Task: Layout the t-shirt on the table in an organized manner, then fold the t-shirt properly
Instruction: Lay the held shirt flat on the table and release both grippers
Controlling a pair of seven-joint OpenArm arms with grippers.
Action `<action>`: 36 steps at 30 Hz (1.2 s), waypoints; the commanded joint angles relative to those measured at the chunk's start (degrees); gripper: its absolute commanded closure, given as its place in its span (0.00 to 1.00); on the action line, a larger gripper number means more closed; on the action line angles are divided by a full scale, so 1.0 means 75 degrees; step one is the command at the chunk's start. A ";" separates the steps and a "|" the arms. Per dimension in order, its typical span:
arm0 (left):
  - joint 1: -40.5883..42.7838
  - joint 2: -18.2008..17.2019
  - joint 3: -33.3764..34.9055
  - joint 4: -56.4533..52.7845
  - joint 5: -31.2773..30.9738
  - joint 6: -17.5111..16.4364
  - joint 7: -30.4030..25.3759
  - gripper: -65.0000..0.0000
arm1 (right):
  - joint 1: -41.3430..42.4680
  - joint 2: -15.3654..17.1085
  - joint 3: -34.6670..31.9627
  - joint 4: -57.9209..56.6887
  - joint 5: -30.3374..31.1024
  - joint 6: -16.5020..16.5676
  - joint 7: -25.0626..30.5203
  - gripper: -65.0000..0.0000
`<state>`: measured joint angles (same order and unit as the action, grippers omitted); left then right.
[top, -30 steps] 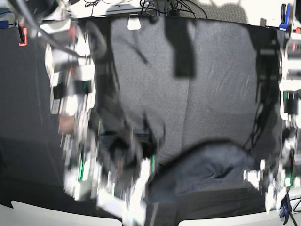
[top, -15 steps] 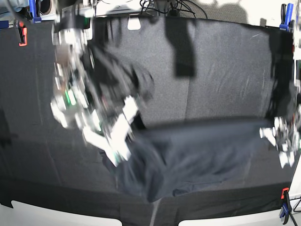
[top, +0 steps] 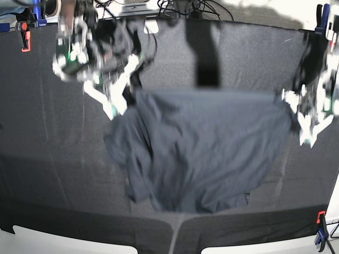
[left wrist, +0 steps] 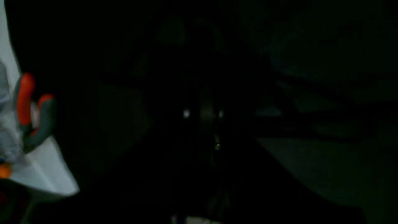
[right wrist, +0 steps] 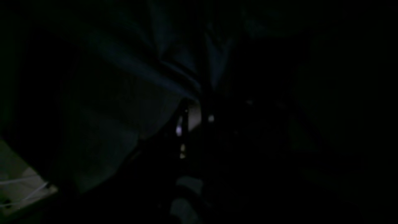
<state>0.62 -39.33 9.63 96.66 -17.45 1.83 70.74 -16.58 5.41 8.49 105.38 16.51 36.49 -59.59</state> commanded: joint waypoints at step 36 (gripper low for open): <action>0.2326 -0.0265 -0.0079 0.0746 0.0810 0.0242 -0.1547 1.00 | -0.0906 0.0379 0.1580 0.2544 0.0058 0.0280 0.2774 0.63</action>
<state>18.37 -40.51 9.43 101.62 -11.73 2.15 59.72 -23.75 7.88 20.27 123.37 16.21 38.06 -40.47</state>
